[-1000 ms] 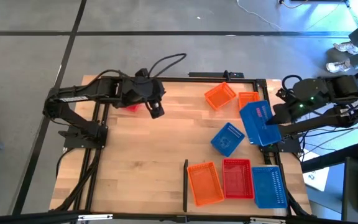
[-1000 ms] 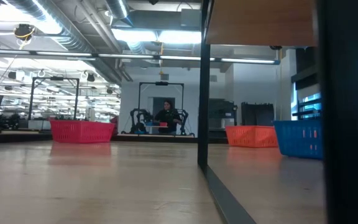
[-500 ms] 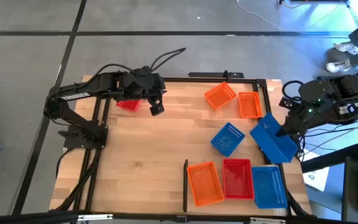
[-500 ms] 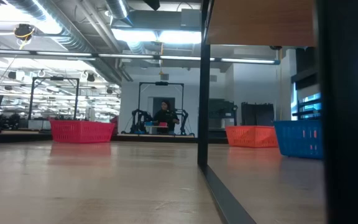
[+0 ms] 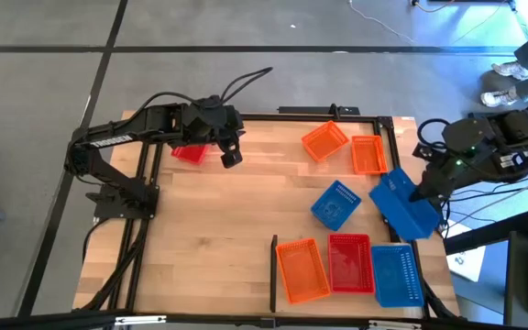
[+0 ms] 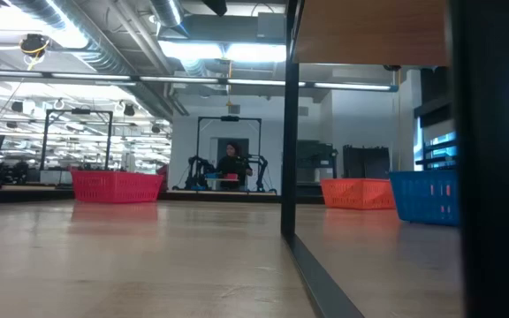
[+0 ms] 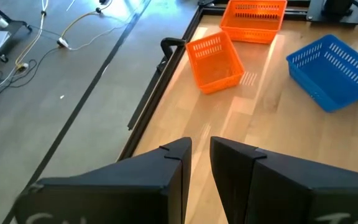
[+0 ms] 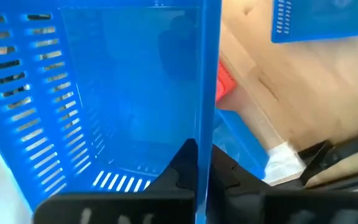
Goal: Stack baskets on shelf by color
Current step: Stack the top blue basket on top of the blue basket on the shelf
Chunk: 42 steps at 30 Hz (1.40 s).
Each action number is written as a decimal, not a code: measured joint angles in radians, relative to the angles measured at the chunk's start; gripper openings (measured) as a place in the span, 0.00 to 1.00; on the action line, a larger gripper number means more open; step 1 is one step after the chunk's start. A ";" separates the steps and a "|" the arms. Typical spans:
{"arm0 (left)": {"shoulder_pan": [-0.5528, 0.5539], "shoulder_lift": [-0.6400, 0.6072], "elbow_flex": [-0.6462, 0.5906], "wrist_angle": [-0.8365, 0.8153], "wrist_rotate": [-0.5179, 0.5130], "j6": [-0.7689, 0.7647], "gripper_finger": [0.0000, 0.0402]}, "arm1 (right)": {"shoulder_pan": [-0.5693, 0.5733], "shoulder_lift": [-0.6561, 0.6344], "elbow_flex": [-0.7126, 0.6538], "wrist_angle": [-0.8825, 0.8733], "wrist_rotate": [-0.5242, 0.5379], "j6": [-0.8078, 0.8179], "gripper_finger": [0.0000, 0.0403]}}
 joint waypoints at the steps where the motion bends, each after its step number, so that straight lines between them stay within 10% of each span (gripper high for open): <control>1: 0.000 0.000 0.000 0.000 0.000 0.000 0.13 | 0.000 -0.003 0.000 0.000 -0.001 -0.037 0.00; 13: 0.000 0.000 0.000 0.000 0.000 -0.010 0.13 | 0.000 -0.091 -0.144 0.074 0.264 -0.224 0.00; 20: 0.000 0.000 0.000 0.000 0.001 -0.029 0.13 | 0.000 -0.234 -0.402 0.375 0.187 -0.157 0.00; 42: 0.000 0.000 0.000 0.000 0.018 -0.028 0.13 | 0.000 -0.289 -0.450 0.136 -0.101 0.197 0.00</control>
